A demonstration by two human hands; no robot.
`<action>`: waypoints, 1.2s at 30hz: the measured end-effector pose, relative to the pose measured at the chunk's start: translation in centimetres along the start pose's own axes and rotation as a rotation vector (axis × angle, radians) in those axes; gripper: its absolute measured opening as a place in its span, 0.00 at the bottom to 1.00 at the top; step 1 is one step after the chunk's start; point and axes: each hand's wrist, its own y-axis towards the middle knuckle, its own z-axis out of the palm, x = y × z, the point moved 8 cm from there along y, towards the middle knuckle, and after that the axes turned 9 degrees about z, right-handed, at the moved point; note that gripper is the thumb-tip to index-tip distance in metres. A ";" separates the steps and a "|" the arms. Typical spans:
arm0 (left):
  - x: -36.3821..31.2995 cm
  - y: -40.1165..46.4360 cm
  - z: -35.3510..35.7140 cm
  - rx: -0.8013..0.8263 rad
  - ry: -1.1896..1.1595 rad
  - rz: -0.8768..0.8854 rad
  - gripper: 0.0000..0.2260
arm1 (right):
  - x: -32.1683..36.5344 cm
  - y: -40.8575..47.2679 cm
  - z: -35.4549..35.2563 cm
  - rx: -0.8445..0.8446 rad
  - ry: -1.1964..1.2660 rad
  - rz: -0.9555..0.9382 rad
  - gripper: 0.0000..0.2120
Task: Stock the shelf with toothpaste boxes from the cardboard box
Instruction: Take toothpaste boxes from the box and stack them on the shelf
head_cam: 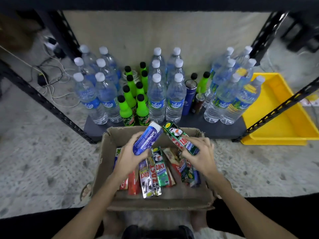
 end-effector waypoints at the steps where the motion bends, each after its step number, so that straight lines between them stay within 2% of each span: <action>1: -1.6 0.4 -1.3 -0.005 0.017 0.032 0.30 | 1.1 0.4 -1.9 -0.032 0.025 -0.032 0.24; 3: -4.4 1.3 -3.6 -0.002 0.035 0.094 0.30 | 3.0 1.1 -5.5 -0.086 0.076 -0.089 0.23; 7: -10.6 2.8 -7.9 0.050 0.057 0.220 0.28 | 6.8 2.0 -12.3 -0.087 0.155 -0.207 0.20; 12: -19.7 4.5 -13.5 0.079 0.183 0.406 0.28 | 11.7 2.9 -20.8 -0.098 0.163 -0.318 0.22; 17: -28.9 6.0 -17.4 0.173 0.254 0.502 0.29 | 16.3 4.7 -28.9 -0.117 0.200 -0.367 0.20; 23: -38.6 8.8 -21.2 0.160 0.266 0.588 0.27 | 21.3 7.2 -36.4 -0.116 0.222 -0.469 0.18; 28: -43.0 11.3 -22.3 0.251 0.285 0.608 0.27 | 22.6 9.3 -40.6 -0.024 0.285 -0.465 0.14; 32: -44.1 14.2 -22.4 0.288 0.299 0.592 0.26 | 22.6 11.8 -42.6 -0.067 0.307 -0.470 0.14; 36: -44.0 18.3 -21.2 0.355 0.445 0.565 0.25 | 22.0 16.8 -42.3 -0.047 0.197 -0.429 0.15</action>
